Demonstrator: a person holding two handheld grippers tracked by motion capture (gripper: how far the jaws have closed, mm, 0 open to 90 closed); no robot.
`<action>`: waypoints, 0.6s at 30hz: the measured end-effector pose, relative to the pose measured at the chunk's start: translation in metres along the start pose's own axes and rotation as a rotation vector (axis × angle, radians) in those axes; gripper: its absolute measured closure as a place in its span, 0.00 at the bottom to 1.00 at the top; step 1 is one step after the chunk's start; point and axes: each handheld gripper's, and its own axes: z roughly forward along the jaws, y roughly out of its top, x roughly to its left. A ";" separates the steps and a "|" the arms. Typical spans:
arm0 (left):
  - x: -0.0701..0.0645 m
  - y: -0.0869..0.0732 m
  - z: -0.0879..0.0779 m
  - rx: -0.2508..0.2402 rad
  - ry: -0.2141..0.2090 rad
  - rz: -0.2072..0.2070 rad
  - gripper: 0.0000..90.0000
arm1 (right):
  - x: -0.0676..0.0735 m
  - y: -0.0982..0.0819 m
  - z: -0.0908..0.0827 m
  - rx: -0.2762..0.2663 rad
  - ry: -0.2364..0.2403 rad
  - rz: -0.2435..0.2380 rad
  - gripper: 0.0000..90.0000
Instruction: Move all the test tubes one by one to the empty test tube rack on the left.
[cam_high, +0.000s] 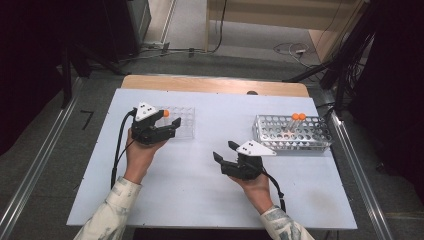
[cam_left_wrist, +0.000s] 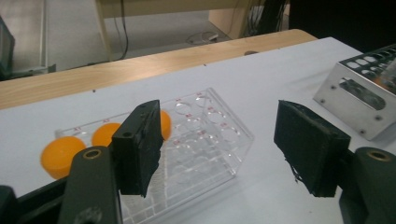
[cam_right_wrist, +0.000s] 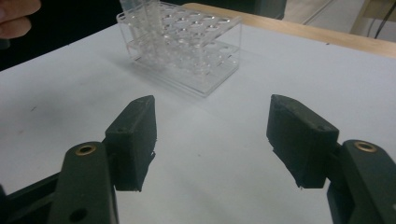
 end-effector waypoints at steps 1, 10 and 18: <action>-0.003 -0.001 0.000 0.000 -0.007 0.004 0.34 | -0.001 0.000 -0.001 -0.001 -0.007 0.002 0.33; -0.008 0.002 -0.007 -0.025 0.019 0.006 0.27 | -0.021 0.002 -0.011 0.003 -0.086 0.042 0.23; -0.011 0.001 -0.009 -0.028 0.011 0.007 0.24 | -0.047 0.006 -0.025 0.010 -0.143 0.085 0.17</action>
